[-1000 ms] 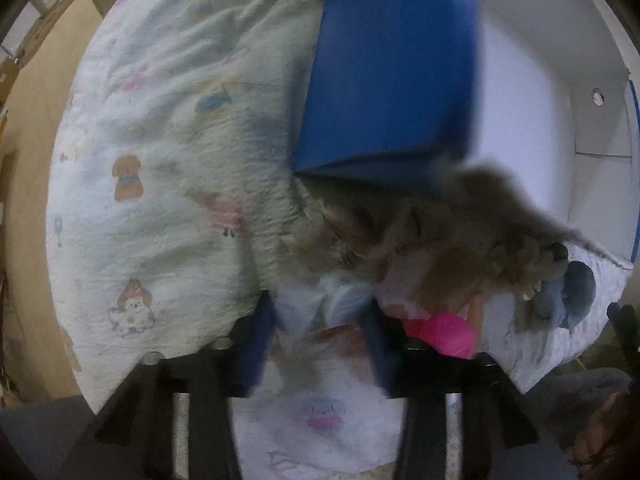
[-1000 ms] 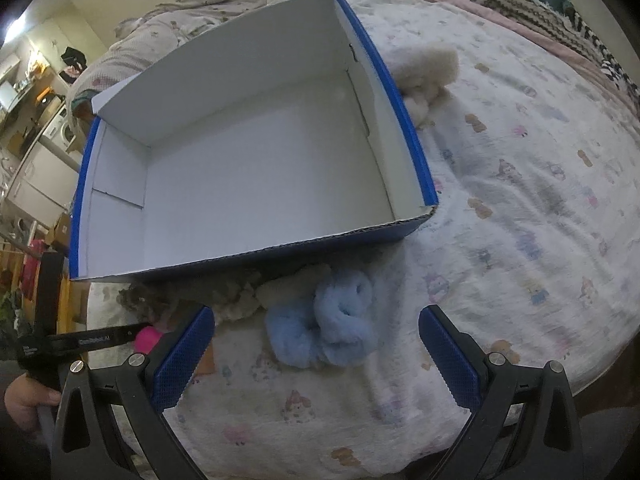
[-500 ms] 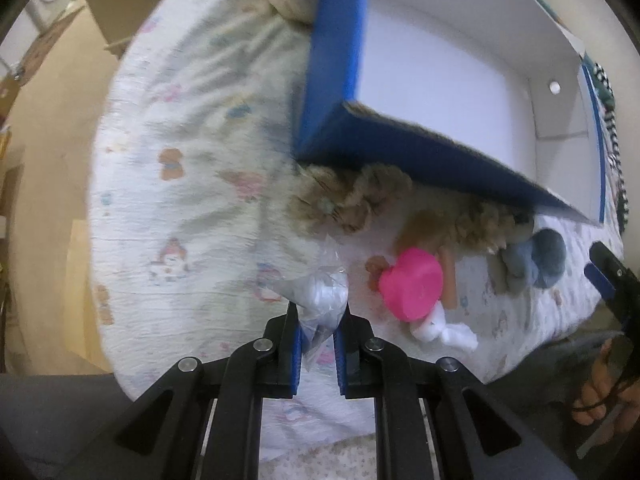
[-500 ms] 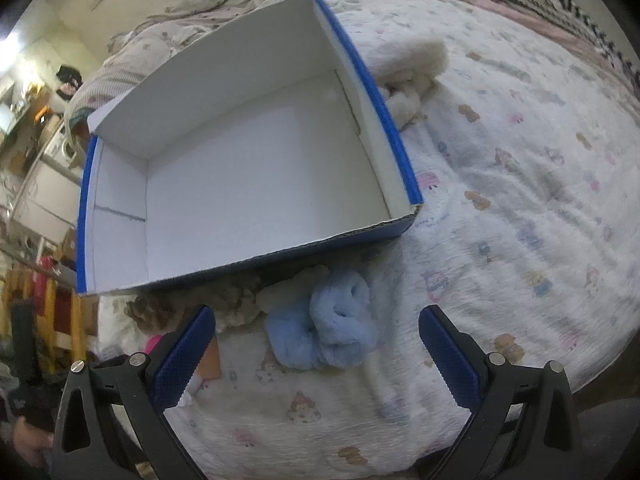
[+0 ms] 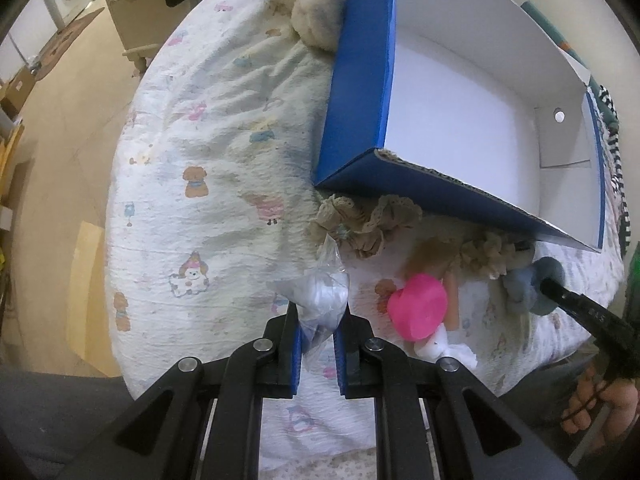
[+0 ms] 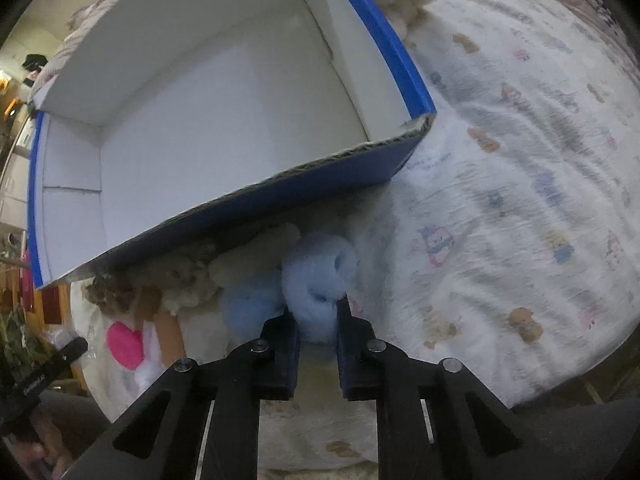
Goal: Organize soft objects
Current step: 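Grasp the clear plastic bag with left tool while right tool grasps the light blue plush, then carry bag and blue plush into the box and open both tools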
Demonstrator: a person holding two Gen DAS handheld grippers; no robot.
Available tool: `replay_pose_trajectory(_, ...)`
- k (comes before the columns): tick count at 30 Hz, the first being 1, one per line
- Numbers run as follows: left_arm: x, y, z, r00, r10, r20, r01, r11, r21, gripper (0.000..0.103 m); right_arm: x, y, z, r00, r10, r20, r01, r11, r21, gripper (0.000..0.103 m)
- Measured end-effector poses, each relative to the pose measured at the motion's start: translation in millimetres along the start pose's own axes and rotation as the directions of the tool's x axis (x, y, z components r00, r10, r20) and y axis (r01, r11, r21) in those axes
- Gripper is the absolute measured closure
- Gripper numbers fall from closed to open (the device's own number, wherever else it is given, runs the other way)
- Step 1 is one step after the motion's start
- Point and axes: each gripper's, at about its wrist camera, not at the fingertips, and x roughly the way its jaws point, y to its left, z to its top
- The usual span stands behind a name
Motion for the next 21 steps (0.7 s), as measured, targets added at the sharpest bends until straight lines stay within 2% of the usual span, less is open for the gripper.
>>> replay_pose_trajectory(7,0,-5,-9,0.999,0.019,0.043,-0.019,1.000,0.011,0.091,-53,17,-22,0.993,0.078,0.084,-0.073,0.995,-0.071,0.091)
replay_pose_trajectory(12,-17,-13,-13,0.996,0.023,0.091,-0.027,0.999,0.040,0.091,-97,25,-31,0.983,0.111,0.147,-0.093,0.988,-0.120,0.091)
replay_pose_trajectory(21,-59,-39,-9,0.986,0.019,0.167,-0.034,0.995,0.089,0.091,-166,38,-25,0.949,0.184,0.257,-0.147,0.977,-0.155,0.091)
